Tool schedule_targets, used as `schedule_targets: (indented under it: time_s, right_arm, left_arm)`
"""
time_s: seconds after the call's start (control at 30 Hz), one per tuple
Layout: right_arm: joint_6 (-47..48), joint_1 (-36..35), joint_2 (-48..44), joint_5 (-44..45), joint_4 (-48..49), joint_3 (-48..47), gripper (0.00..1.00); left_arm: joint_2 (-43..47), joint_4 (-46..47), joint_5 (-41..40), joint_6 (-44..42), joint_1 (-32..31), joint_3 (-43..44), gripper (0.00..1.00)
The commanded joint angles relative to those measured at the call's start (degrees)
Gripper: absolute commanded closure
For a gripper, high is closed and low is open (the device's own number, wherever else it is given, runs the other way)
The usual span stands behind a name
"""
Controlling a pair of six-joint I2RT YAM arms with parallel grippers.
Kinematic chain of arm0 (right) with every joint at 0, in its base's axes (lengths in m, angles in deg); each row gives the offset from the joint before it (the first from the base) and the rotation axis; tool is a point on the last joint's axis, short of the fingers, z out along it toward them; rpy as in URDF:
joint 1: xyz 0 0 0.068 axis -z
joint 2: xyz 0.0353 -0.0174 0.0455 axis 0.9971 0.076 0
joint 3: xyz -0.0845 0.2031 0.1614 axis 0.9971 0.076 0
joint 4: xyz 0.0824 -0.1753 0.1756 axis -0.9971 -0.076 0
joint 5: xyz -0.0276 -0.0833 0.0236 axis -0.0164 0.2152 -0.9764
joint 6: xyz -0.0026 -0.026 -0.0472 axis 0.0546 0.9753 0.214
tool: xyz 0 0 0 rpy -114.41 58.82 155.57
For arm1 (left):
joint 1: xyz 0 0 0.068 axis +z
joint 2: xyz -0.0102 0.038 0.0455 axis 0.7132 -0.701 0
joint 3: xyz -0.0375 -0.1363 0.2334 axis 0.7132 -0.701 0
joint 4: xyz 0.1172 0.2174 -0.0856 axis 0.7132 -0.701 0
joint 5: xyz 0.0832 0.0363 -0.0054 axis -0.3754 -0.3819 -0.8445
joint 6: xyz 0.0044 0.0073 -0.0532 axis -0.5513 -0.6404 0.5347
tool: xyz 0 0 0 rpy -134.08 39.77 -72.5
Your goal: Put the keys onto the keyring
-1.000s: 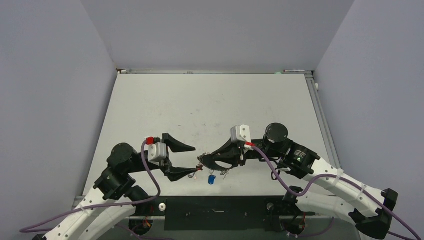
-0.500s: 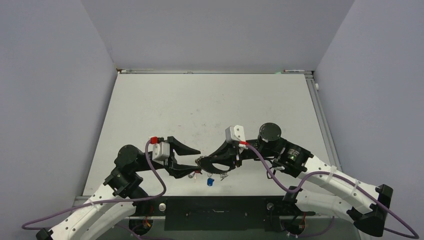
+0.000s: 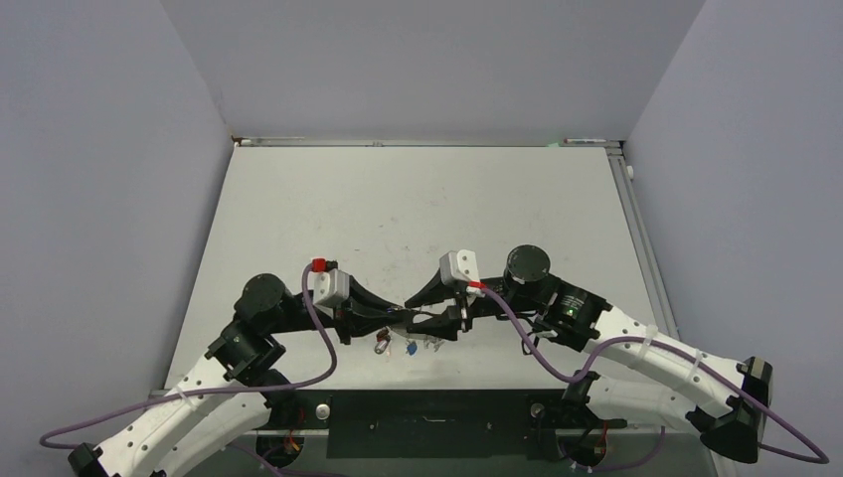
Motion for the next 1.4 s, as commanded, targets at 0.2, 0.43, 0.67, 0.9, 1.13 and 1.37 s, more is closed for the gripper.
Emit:
schedule_targets:
  time_s: [0.2,0.43,0.67,0.9,1.13,1.37]
  right_arm:
    - [4.02,-0.94,-9.85,9.45,-8.27,-0.96,0.45]
    - [5.50,-1.32,-12.80,13.85,-14.01,-2.78,0.48]
    - [8.64,-5.08,-8.98,21.15,-14.69,-1.35,0.53]
    - [11.36,-9.37,-7.68,27.34,-13.96,0.55,0.66]
    - [12.21,-9.86,-5.79,27.60,-17.48,-1.49,0.73]
    - [12.63,-11.61,-3.94,28.14,-21.59,-3.39,0.77]
  left_arm:
    - [-4.47,-20.12,-3.65,-6.99,-0.05,12.09,1.00]
    - [-6.65,-23.90,-3.29,-7.50,-0.05,13.91,1.00]
    - [-6.51,-24.76,-1.47,-7.60,-0.07,14.14,1.00]
    - [-6.30,-26.53,-0.51,-8.31,-0.17,14.49,1.00]
    - [-6.90,-27.22,1.26,-8.62,-0.45,14.64,1.00]
    - [-6.74,-27.78,1.94,-8.88,-1.25,14.66,1.00]
